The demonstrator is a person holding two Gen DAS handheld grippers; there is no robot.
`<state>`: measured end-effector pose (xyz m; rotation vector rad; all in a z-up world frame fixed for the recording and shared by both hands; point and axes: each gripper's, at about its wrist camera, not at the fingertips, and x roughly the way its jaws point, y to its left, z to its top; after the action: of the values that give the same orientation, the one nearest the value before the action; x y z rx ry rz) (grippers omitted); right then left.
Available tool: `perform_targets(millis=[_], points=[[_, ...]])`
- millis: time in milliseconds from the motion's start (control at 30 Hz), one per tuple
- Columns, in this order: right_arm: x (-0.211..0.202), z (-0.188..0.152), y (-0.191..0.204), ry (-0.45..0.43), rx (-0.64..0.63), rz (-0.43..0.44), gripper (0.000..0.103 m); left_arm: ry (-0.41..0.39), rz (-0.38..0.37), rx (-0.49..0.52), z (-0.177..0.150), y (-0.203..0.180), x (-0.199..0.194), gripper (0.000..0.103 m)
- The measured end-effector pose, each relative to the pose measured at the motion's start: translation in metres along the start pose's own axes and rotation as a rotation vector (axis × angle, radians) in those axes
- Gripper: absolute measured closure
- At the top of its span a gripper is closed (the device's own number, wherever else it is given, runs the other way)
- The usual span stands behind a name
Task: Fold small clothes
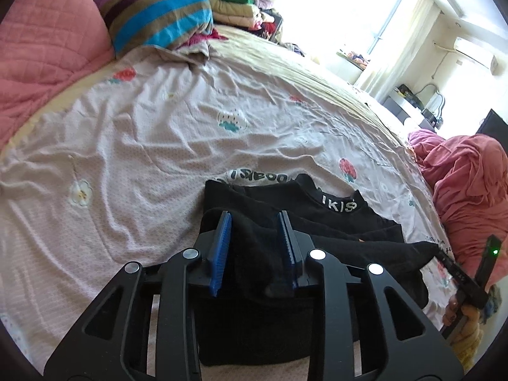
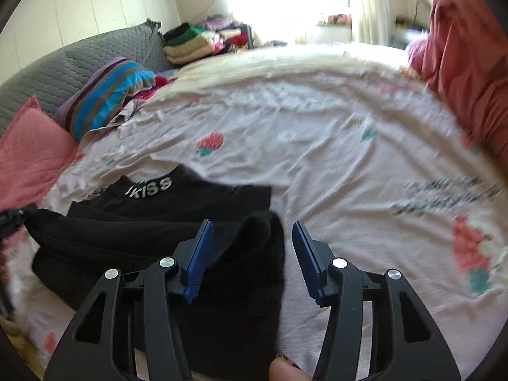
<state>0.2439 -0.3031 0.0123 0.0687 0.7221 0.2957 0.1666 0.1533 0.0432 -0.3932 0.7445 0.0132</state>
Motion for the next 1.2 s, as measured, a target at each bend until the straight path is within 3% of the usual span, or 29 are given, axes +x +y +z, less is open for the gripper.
perform_targets(millis=[100, 300, 400, 533, 667, 867, 1200], points=[[-0.014, -0.001, 0.007, -0.046, -0.044, -0.051, 0.052, -0.011, 0.019, 0.048, -0.002, -0.011, -0.007, 0.069], [-0.036, -0.016, 0.022, -0.08, -0.105, -0.046, 0.052, -0.013, 0.027, 0.143, -0.014, -0.036, -0.019, 0.055], [-0.043, -0.025, 0.027, -0.076, -0.134, -0.043, 0.053, -0.005, 0.015, 0.183, -0.025, -0.049, -0.023, 0.054], [-0.045, -0.041, 0.038, -0.026, -0.208, -0.014, 0.067, 0.038, -0.025, 0.225, -0.045, -0.063, -0.024, 0.055], [-0.036, -0.056, 0.048, 0.035, -0.269, 0.002, 0.073, 0.131, -0.073, 0.249, -0.075, -0.072, -0.012, 0.071], [-0.006, -0.067, 0.059, 0.114, -0.315, -0.011, 0.073, 0.161, 0.028, 0.282, -0.093, -0.07, 0.017, 0.075], [0.055, -0.035, 0.057, 0.173, -0.271, -0.03, 0.074, 0.153, 0.07, 0.24, -0.068, -0.061, 0.047, 0.075]])
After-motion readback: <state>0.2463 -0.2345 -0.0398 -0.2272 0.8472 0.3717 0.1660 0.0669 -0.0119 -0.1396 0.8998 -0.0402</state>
